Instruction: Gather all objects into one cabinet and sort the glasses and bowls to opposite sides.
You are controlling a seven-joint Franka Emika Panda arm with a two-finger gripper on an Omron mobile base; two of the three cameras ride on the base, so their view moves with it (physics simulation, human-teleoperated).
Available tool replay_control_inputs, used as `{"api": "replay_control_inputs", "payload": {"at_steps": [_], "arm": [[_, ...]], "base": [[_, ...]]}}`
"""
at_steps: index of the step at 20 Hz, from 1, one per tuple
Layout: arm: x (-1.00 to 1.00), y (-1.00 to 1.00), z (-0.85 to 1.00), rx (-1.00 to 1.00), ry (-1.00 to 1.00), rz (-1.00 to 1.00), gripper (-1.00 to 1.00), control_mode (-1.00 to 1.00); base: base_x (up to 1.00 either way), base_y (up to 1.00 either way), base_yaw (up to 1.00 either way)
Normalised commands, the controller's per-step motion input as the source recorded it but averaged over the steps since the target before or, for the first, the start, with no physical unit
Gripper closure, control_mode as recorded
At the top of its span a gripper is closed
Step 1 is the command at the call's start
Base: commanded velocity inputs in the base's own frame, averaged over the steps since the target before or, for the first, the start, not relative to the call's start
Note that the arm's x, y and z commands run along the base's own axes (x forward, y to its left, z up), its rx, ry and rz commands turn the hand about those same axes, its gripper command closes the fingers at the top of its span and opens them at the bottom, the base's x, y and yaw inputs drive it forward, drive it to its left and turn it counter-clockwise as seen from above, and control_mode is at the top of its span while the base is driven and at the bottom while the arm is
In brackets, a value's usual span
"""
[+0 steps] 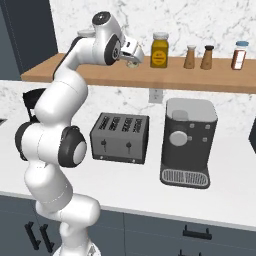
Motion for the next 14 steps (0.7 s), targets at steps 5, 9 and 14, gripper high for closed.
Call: {"api": "replay_control_inputs", "payload": {"at_steps": [5,9,14], "arm": [[0.00,0.00,0.00,0.00,0.00,0.00,1.00,-1.00],[0.00,0.00,0.00,0.00,0.01,0.00,1.00,-1.00],[0.00,0.00,0.00,0.00,0.01,0.00,1.00,-1.00]], "base": [[0.00,0.00,0.00],[0.00,0.00,0.00],[0.00,0.00,0.00]]}}
